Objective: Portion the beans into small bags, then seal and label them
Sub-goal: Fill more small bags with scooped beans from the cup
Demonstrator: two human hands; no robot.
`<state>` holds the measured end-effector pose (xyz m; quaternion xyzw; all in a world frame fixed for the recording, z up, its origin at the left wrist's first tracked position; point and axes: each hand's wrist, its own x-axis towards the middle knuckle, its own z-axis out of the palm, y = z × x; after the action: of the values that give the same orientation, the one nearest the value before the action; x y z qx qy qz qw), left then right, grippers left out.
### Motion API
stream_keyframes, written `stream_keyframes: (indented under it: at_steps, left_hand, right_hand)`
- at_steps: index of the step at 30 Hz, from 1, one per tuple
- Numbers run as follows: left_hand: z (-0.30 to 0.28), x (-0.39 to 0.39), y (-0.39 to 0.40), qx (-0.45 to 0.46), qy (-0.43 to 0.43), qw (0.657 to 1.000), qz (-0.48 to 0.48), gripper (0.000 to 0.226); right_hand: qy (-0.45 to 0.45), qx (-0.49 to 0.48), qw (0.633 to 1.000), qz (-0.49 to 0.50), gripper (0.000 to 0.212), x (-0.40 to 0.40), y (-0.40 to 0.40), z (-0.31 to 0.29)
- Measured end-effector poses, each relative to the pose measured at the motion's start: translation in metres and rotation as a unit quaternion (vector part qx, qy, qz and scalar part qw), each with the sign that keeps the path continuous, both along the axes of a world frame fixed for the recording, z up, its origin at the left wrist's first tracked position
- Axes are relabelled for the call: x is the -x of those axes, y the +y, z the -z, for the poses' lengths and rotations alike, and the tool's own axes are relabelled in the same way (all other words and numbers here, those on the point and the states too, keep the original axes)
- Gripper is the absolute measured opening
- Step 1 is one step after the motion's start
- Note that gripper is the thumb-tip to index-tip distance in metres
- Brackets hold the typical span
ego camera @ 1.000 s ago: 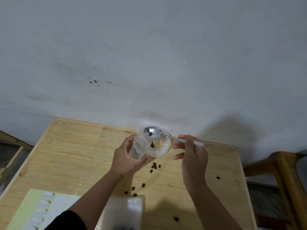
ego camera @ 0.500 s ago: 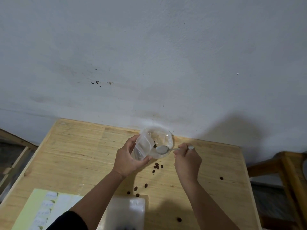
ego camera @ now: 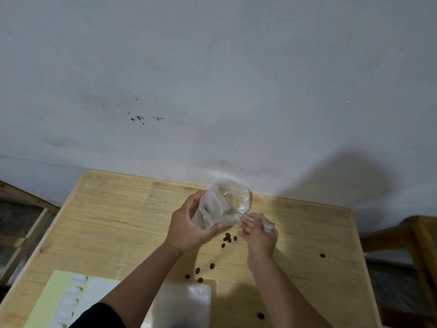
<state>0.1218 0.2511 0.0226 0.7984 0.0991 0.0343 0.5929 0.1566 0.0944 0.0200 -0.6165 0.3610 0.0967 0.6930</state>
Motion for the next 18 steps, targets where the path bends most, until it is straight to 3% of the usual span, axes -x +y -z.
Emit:
stream_keyframes:
  at_steps: [5,18]
  left_hand:
    - [0.005,0.007,0.01,-0.002,0.014,1.0,-0.018,0.092]
    - [0.014,0.008,0.007,-0.004,0.037,0.999,-0.034,0.097]
  right_hand:
    - [0.006,-0.046,0.999,-0.002,0.023,-0.002,-0.008,-0.003]
    - [-0.06,0.003,0.998,0.01,0.025,0.005,-0.033,-0.021]
